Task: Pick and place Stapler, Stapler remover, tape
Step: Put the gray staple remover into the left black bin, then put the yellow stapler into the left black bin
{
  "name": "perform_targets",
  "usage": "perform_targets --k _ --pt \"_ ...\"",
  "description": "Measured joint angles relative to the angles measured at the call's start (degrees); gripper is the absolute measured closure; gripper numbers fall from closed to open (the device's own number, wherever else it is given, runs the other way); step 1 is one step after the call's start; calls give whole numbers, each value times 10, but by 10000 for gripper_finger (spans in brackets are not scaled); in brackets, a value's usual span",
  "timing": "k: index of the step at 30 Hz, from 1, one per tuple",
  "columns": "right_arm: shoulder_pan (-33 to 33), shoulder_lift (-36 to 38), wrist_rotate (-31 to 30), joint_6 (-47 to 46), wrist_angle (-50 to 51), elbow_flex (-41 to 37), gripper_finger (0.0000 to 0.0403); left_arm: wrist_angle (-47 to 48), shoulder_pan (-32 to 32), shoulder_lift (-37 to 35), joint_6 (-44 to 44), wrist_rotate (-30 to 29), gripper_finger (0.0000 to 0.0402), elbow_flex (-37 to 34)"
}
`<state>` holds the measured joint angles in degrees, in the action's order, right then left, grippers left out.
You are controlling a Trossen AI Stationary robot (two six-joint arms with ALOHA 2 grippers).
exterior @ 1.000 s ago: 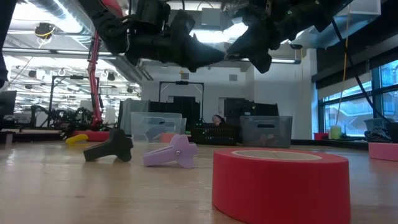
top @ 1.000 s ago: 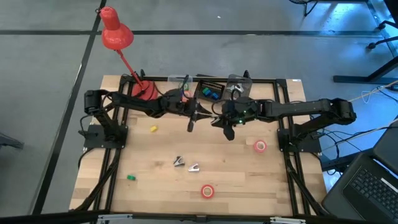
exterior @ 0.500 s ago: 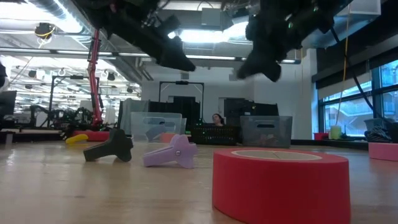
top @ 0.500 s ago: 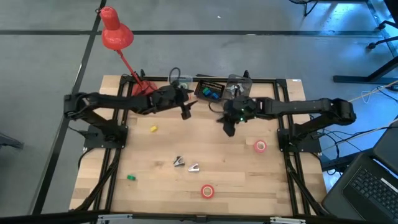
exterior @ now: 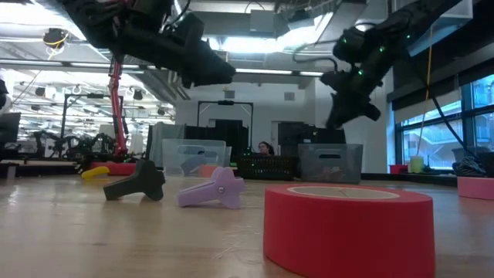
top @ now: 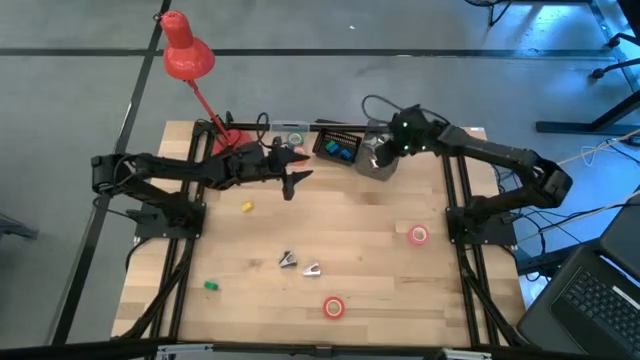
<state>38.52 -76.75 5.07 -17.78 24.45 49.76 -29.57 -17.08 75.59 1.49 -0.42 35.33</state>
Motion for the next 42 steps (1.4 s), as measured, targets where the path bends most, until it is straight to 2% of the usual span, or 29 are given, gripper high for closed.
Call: perform_targets --k 5,16,18,24,29,36,39,42 --pt "34 -19 -10 1 43 0 367 -37 6 0 -1 1 188 0" --pt "34 -125 1 23 37 29 365 -54 7 0 9 1 186 0" --pt "34 -138 1 32 37 38 339 -52 9 0 9 1 186 0" --pt "34 -148 1 33 55 63 222 -43 9 0 9 1 188 0" --pt "34 -147 1 33 73 72 169 -28 9 0 8 1 192 0" --pt "13 -120 -1 57 67 72 171 -1 9 0 1 1 192 0" --pt "-17 -94 1 64 67 72 182 6 9 0 1 1 192 0" --pt "-62 -72 32 65 72 72 189 14 9 0 1 1 192 0"
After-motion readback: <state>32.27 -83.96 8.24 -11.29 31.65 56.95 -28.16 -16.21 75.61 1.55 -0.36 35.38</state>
